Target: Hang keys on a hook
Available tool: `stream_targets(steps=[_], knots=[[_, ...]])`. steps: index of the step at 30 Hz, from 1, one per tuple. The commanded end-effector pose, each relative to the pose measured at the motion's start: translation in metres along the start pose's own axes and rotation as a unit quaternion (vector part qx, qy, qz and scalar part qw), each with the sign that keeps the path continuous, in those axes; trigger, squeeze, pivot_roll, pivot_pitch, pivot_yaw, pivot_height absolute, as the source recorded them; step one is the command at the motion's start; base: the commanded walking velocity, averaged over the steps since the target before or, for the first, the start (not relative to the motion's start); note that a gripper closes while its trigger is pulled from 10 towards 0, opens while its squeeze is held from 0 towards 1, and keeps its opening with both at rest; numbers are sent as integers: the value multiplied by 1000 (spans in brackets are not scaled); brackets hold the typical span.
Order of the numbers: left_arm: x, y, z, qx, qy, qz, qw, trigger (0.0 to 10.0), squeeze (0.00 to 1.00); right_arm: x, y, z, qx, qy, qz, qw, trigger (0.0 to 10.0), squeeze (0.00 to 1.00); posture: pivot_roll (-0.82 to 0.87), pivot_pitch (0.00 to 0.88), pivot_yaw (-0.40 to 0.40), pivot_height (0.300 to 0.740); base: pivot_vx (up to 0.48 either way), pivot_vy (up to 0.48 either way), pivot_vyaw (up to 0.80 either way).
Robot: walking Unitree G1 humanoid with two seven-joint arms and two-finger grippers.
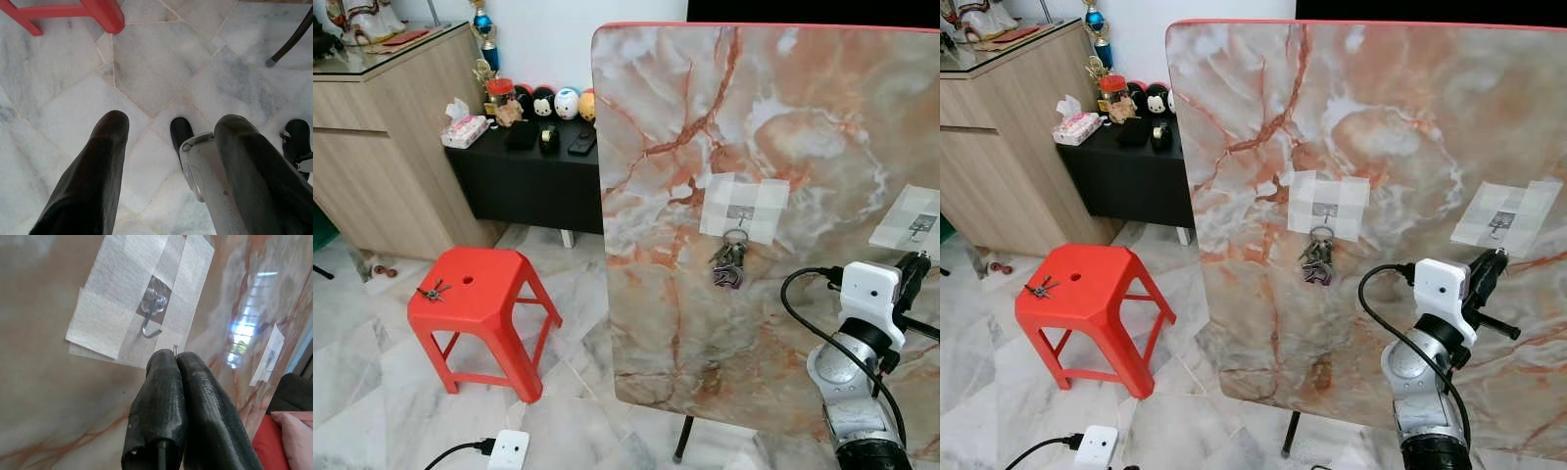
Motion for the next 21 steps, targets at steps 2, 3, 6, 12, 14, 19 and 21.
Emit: stream_targets(steps=[2, 3, 6, 12, 14, 19, 21], knots=[[-1, -4, 0, 6, -1, -8, 1000, 10000, 0, 5, 1, 1, 6, -10, -6, 1000, 10000, 0, 8, 0, 19, 740, 0, 0, 0], [-1, -4, 0, 6, -1, -8, 1000, 10000, 0, 5, 1, 1, 6, -10, -6, 1000, 10000, 0, 8, 0, 19, 740, 0, 0, 0], [-1, -4, 0, 7, -2, -7, 1000, 10000, 0, 6, -1, 3, 6, -15, -8, 1000, 10000, 0, 9, 0, 19, 740, 0, 0, 0], [-1, -3, 1, 8, -2, -7, 1000, 10000, 0, 9, 1, 6, 1, -18, 5, 1000, 10000, 0, 6, 0, 19, 740, 0, 0, 0], [-1, -3, 1, 8, -2, -7, 1000, 10000, 0, 11, 3, 4, 5, -12, 10, 1000, 10000, 0, 7, 0, 18, 740, 0, 0, 0], [0, -3, 1, 5, -1, -5, 1000, 10000, 0, 12, 6, 3, 12, -14, 9, 1000, 10000, 0, 11, 0, 16, 740, 0, 0, 0], [0, -3, 1, 5, -1, -5, 1000, 10000, 0, 12, 6, 3, 8, -11, 13, 1000, 10000, 0, 12, 0, 16, 740, 0, 0, 0]])
Point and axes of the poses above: a point about 5 cm out from each wrist's last joint towards the gripper, its own x axis pointing out of the wrist towards the gripper, its own y axis along the axis of the wrist's last joint, z = x × y, the point moved 1 cm from there along x, pointing out of the wrist towards the gripper
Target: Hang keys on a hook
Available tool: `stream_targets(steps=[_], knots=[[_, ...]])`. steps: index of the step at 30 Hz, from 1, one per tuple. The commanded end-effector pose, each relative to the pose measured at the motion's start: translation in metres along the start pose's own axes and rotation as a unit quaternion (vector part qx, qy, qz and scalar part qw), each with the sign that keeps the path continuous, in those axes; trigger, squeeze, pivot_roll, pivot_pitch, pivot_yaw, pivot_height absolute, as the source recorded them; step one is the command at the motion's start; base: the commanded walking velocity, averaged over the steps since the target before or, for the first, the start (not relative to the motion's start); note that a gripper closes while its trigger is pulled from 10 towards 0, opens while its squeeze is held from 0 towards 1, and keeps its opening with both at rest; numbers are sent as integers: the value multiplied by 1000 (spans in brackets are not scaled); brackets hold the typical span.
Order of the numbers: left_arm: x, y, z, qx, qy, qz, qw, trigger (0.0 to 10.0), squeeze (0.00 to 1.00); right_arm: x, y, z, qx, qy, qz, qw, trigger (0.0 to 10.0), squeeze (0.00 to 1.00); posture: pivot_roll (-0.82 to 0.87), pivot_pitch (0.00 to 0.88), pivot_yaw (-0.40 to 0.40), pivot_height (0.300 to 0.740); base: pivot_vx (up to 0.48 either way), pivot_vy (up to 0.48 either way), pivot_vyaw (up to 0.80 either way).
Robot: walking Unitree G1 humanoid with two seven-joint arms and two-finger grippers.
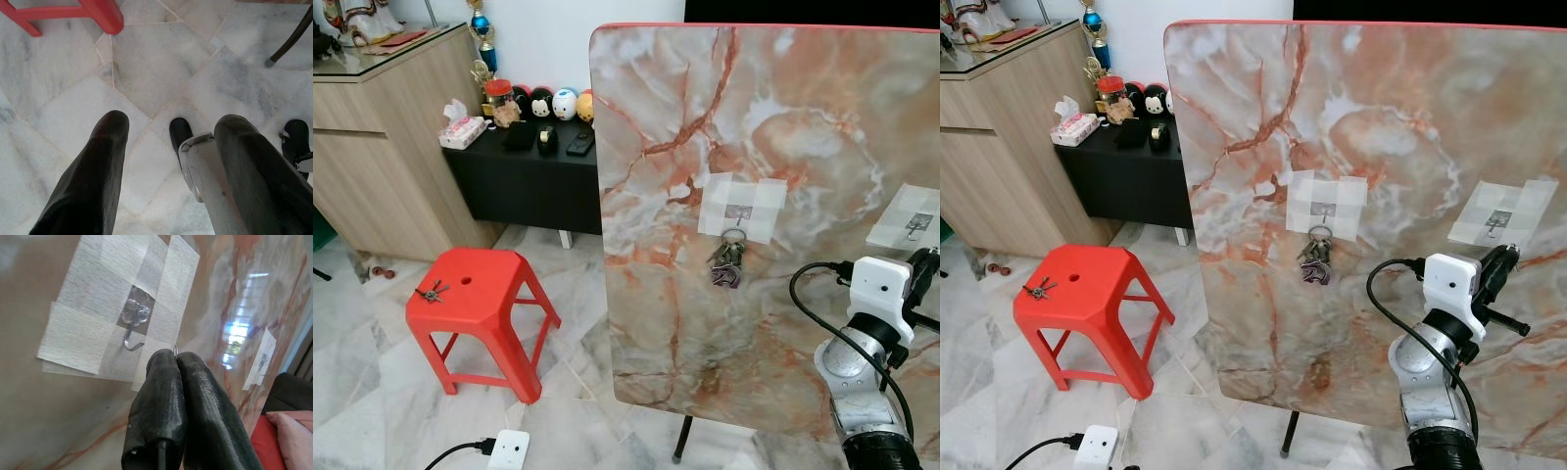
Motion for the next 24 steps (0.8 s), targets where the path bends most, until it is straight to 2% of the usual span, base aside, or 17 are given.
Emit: stream_targets(steps=[1, 11, 17, 24], knots=[[0, -3, 0, 5, 0, -5, 1000, 10000, 0, 2, 3, 0, 0, 3, 8, 1000, 10000, 0, 12, 0, 16, 740, 0, 0, 0], [0, -1, 0, 4, 0, -2, 1000, 10000, 0, 3, 1, -3, -4, 11, -2, 1000, 10000, 0, 12, 0, 15, 740, 0, 0, 0], [0, 1, 1, 3, 0, 0, 1000, 10000, 0, 5, 4, -4, -36, 21, 18, 999, 10000, 0, 14, 0, 14, 740, 0, 0, 0], [0, 1, 1, 2, -1, 1, 1000, 10000, 0, 6, 7, -4, -53, 25, 31, 998, 10000, 0, 13, 0, 13, 740, 0, 0, 0]])
Point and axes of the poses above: a point about 5 cm out from each wrist's last joint towards the gripper, its own x axis pointing out of the wrist towards the gripper, its own y axis along the axis of the wrist's last joint, z = x × y, the point moved 1 cm from there along x, pointing out of the wrist towards the gripper
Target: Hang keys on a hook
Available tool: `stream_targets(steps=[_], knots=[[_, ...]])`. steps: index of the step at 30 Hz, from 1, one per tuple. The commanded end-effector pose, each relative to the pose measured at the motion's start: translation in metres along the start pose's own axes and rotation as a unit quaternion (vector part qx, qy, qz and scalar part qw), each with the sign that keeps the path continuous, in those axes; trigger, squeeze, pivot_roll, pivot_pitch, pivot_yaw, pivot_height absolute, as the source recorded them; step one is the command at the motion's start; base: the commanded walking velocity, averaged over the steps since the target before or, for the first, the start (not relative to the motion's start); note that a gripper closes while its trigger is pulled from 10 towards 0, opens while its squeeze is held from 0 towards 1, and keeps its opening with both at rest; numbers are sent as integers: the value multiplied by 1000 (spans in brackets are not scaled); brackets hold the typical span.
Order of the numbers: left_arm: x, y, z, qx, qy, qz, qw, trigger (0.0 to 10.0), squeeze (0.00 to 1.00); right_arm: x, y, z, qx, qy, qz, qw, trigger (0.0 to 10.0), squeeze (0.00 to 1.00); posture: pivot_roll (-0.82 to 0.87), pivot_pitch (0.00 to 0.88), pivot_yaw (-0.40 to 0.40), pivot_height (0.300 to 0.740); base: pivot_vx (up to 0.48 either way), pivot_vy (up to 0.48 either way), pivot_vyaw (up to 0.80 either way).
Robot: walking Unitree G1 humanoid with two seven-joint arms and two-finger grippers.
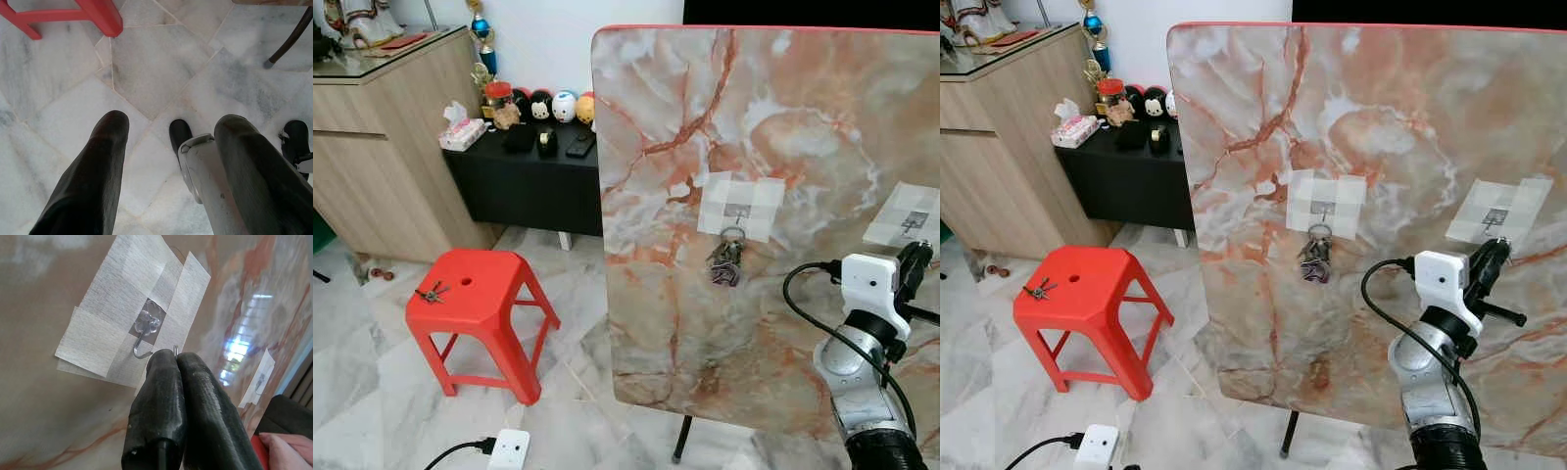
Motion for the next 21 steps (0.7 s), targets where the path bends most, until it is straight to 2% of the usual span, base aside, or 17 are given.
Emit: stream_targets(steps=[1, 6, 9, 21], knots=[[0, 0, 0, 2, 0, 0, 1000, 10000, 0, 4, 4, 0, -3, -2, 8, 1000, 10000, 0, 13, 0, 13, 740, 0, 0, 0], [0, 1, 1, 2, -1, 1, 1000, 10000, 0, 3, 1, 0, -15, 2, 0, 1000, 10000, 0, 11, 0, 13, 740, 0, 0, 0], [0, 1, 2, 2, -1, 2, 1000, 10000, 0, 2, -2, 1, -39, 3, -3, 999, 10000, 0, 12, 0, 12, 740, 0, 0, 0], [0, 1, 2, 0, -1, 1, 1000, 10000, 0, 3, -4, -1, -54, 10, -8, 998, 10000, 0, 15, 0, 11, 740, 0, 0, 0]])
Point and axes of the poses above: a point about 5 cm out from each wrist's last joint towards the gripper, its own x axis pointing out of the wrist towards the gripper, its own y axis along the axis of the wrist's last joint, z = x × y, the point moved 1 cm from there along x, pointing out of the wrist towards the gripper
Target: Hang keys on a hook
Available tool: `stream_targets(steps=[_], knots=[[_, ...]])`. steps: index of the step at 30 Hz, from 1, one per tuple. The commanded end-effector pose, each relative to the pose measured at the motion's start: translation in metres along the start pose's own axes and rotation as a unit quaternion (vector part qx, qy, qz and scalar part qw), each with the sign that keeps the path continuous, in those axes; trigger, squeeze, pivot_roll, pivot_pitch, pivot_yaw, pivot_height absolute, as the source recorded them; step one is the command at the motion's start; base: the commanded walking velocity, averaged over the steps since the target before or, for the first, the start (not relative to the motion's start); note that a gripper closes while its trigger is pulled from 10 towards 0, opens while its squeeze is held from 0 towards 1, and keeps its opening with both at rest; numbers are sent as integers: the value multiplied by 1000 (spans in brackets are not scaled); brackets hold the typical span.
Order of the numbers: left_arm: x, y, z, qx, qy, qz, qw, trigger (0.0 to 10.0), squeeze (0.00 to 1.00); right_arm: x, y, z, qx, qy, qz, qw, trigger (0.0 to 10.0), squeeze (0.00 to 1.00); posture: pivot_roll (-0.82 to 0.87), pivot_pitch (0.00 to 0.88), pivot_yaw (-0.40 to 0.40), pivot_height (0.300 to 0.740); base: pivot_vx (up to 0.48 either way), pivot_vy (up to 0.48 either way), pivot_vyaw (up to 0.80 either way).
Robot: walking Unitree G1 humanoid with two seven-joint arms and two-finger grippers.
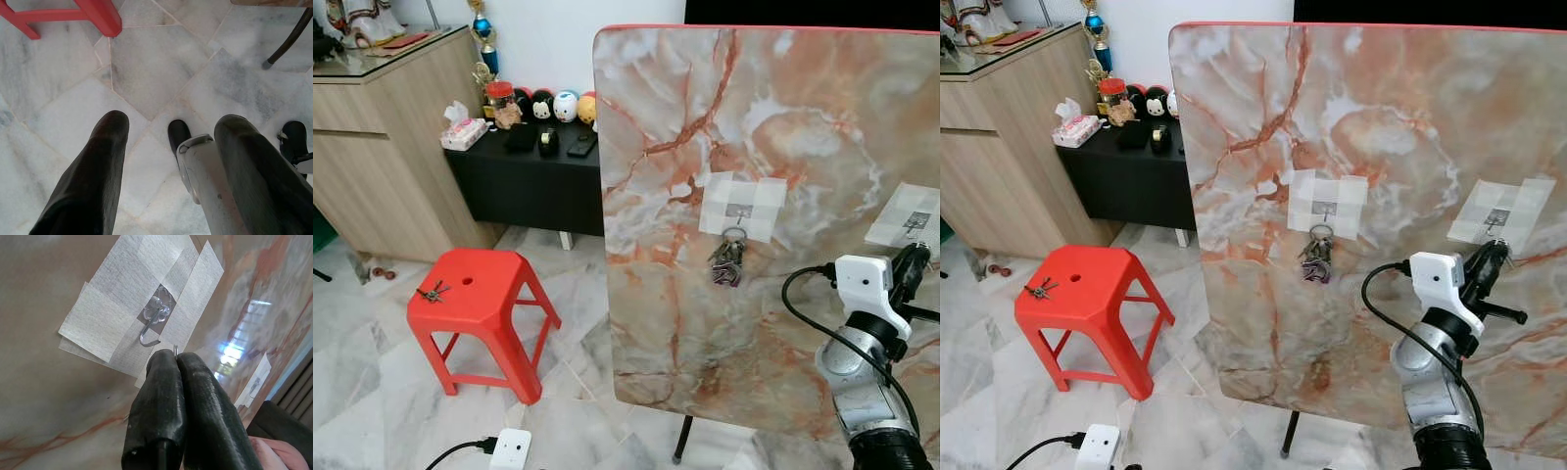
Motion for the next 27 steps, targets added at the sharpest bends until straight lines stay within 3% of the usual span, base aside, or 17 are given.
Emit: stream_targets(steps=[1, 27], knots=[[0, 0, 0, 1, 1, 0, 1000, 10000, 0, 2, 2, -1, -9, 2, 3, 1000, 10000, 0, 15, 0, 11, 740, 0, 0, 0], [0, -2, -1, 0, 2, -3, 1000, 10000, 0, 6, 8, -1, -19, 0, 21, 1000, 10000, 0, 15, 0, 11, 740, 0, 0, 0]])
Point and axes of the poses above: a point about 5 cm out from each wrist's last joint towards the gripper, its own x axis pointing out of the wrist towards the gripper, its own y axis along the axis of the wrist's last joint, z = x × y, the point moved 1 cm from there along x, pointing out of the wrist towards the gripper
